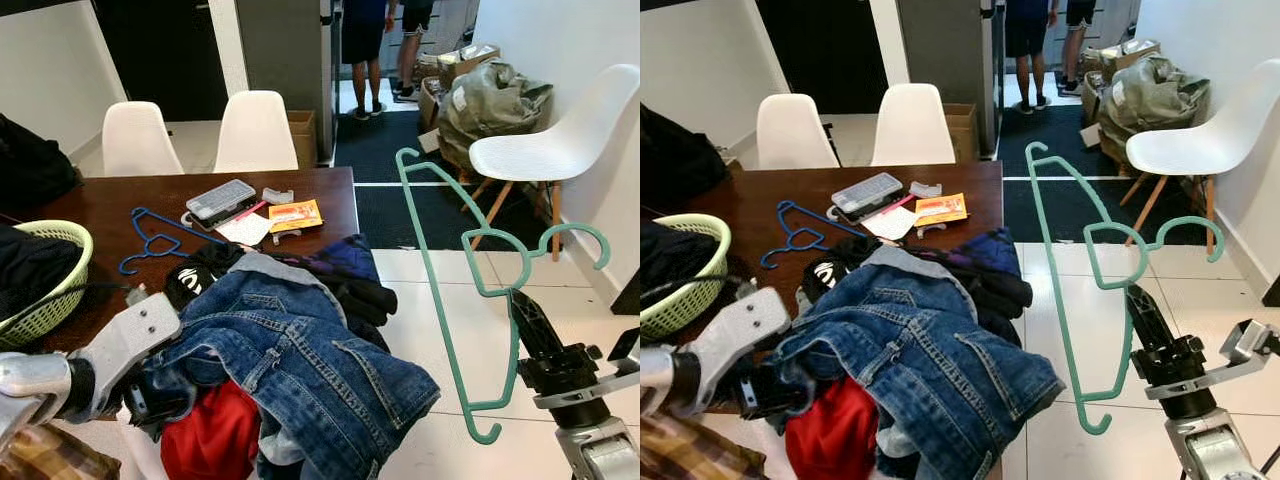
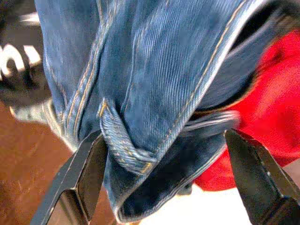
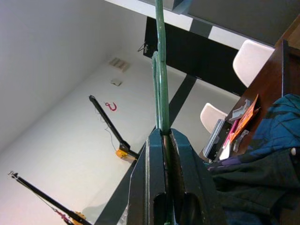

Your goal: Hang hanger

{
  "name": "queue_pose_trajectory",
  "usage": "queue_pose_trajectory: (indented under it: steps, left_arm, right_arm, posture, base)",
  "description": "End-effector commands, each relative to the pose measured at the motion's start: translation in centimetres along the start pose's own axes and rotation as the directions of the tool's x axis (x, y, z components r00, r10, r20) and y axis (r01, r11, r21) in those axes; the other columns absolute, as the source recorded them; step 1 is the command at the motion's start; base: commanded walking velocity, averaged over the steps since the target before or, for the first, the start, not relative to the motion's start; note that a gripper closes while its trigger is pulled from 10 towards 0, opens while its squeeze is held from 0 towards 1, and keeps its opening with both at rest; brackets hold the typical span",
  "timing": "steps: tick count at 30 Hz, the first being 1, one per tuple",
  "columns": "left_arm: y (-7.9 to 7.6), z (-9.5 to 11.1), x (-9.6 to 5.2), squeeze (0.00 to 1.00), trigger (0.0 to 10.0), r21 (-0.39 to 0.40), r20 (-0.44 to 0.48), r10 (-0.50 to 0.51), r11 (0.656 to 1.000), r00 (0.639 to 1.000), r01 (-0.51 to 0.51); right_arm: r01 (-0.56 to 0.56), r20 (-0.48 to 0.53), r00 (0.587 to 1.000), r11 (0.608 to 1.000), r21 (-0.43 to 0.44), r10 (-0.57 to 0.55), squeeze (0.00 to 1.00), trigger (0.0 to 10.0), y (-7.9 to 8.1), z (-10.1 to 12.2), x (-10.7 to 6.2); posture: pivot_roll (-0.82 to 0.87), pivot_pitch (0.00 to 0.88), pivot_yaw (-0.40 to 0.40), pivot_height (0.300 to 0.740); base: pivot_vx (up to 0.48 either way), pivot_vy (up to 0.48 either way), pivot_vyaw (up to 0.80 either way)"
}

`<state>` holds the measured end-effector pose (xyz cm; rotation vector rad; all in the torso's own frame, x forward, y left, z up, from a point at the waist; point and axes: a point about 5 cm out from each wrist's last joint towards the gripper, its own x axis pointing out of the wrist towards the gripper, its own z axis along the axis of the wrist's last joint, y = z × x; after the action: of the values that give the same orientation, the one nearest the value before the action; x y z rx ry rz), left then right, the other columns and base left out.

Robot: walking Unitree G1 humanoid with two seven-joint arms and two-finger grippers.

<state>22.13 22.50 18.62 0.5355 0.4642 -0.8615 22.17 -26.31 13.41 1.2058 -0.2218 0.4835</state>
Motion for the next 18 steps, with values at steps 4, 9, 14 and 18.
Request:
queue_pose_trajectory:
  steps: [4,9,14,18]
  left_arm:
    - [-1.0,2.8,-0.5,0.00,10.0,0.038,0.161,-0.087,0.996,0.983,0.082]
    - [-1.9,4.1,-0.5,0.00,10.0,0.057,0.256,-0.147,0.989,0.956,0.137]
    - [-2.7,6.4,-0.9,0.00,10.0,0.052,0.457,-0.192,0.981,0.869,0.189]
    - [-2.5,6.5,-1.1,0.00,10.0,0.039,0.478,-0.181,0.982,0.859,0.185]
  right_arm:
    - [-0.008,-0.003,1.000,1.000,0.017,0.008,0.00,10.0,0.0,0.0,0.0]
    - [-0.010,-0.003,1.000,1.000,0.019,0.010,0.00,10.0,0.0,0.0,0.0]
    - [-0.012,-0.001,1.000,1.000,0.023,0.012,0.00,10.0,0.0,-0.1,0.1]
    - [-0.013,-0.001,1.000,1.000,0.025,0.013,0.00,10.0,0.0,-0.1,0.1]
  posture:
    - [-0.12,0.000,0.048,0.740]
    - [-0.12,0.000,0.049,0.740]
    - [-0.12,0.000,0.049,0.740]
    - [-0.12,0.000,0.049,0.740]
  base:
    - [0.000,0.000,0.00]
    - [0.000,0.000,0.00]
    - [0.000,0.000,0.00]
    - [0.000,0.000,0.00]
